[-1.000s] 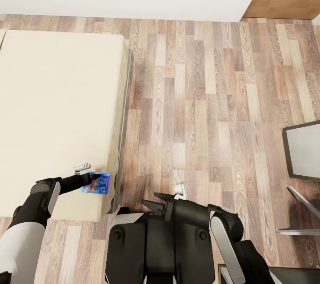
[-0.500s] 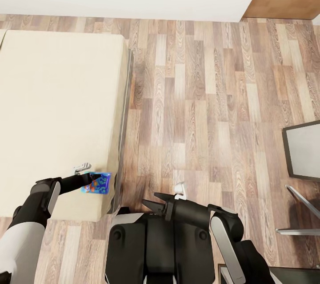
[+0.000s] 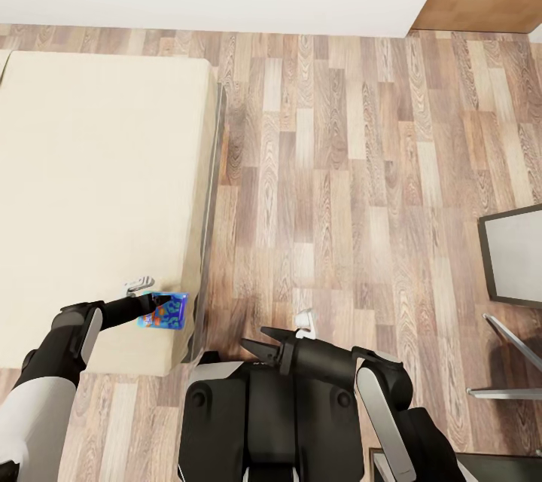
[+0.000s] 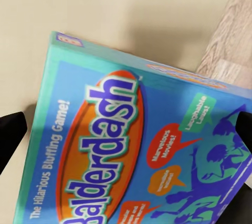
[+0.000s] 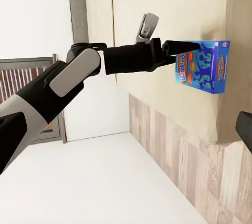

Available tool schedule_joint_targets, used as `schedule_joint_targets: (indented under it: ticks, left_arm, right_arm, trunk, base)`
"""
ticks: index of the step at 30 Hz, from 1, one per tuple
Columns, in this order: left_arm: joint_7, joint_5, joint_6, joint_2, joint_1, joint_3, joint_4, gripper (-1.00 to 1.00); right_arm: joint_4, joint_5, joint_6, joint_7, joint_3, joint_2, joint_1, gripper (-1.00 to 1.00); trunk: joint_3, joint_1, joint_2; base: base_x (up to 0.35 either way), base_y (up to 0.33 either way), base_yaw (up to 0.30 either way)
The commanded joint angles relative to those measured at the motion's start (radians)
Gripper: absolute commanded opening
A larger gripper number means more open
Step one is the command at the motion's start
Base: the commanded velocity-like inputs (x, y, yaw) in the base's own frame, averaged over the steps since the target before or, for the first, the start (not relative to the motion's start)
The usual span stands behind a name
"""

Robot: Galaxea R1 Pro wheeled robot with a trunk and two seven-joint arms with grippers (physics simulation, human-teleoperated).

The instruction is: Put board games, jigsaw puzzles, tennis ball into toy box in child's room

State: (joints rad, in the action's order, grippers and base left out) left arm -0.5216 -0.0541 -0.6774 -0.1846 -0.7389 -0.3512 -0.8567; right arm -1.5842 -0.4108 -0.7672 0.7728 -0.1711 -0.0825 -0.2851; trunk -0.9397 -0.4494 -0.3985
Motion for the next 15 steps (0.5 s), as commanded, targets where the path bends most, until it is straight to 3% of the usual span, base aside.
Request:
schedule_joint_targets:
  ticks: [1,15]
  left_arm:
    - [-0.008,-0.006,-0.005,0.000,-0.001,-0.003,-0.001,1.00]
    - [-0.008,-0.006,-0.005,0.000,-0.001,-0.003,-0.001,1.00]
  right_arm:
    - [0.000,-0.003,-0.006,0.000,0.001,0.000,-0.001,1.00]
    - [0.001,-0.003,-0.006,0.000,0.000,0.000,0.000,1.00]
  trunk:
    - [-0.001,-0.001,-0.002]
    - [-0.001,-0.001,-0.002]
  base:
    - [0.000,0.000,0.000]
    - [0.000,0.000,0.000]
